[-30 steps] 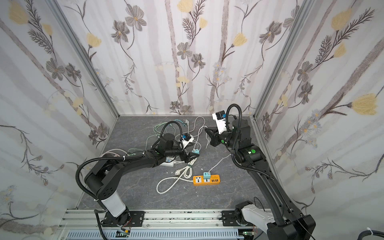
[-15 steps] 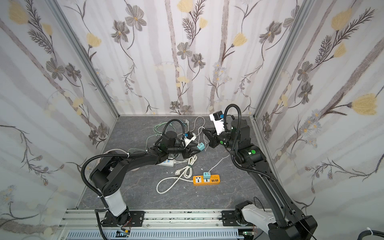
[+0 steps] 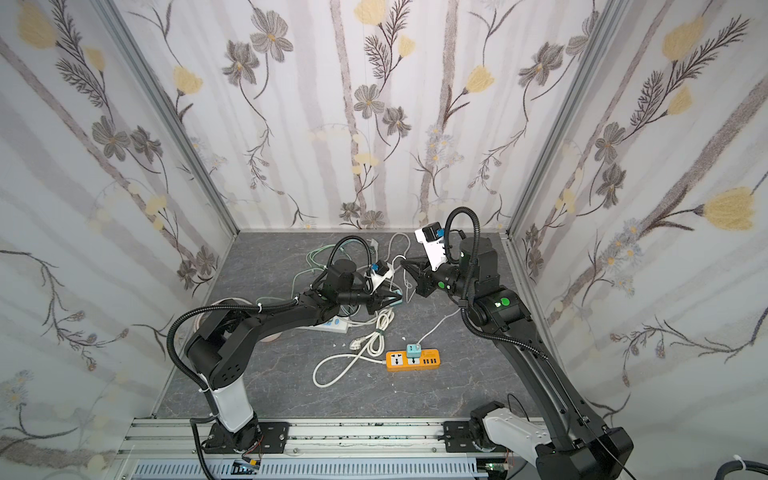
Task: Insert the plug
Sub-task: 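Bring the white cable plug in the right gripper toward the charger in the left gripper, then push the white cable plug into the teal charger held by the left gripper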
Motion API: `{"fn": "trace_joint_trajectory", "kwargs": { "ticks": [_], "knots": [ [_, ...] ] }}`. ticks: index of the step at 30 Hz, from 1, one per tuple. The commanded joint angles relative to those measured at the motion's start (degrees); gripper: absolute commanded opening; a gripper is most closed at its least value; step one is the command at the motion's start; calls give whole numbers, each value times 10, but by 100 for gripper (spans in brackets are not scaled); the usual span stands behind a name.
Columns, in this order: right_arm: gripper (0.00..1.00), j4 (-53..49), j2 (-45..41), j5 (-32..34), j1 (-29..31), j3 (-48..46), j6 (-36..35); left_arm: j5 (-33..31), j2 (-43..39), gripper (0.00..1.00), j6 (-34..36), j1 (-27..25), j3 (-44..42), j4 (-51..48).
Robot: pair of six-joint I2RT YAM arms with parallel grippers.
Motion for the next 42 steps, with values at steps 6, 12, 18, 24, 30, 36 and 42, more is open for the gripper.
{"fn": "trace_joint_trajectory", "kwargs": {
  "ticks": [6, 12, 18, 24, 30, 36, 42],
  "knots": [
    [16, 39, 6, 3, 0, 5, 8, 20, -12, 0, -36, 12, 20, -32],
    [77, 57, -8, 74, -9, -44, 51, 28, -76, 0, -108, 32, 7, -27],
    [99, 102, -22, 81, -19, -125, 91, 58, -137, 0, -247, 74, -16, 14],
    [95, 213, -26, -76, -15, -214, 73, 39, -171, 0, -300, 81, 10, -25],
    [89, 277, 11, -155, 8, -218, 57, 67, -177, 0, -326, 80, 32, -8],
    [84, 240, 20, -123, 9, -189, 23, 78, -177, 0, -319, 81, 58, -43],
    [87, 146, -81, 100, -11, -229, -7, 23, -185, 0, -288, 90, 62, -87]
  ]
}}
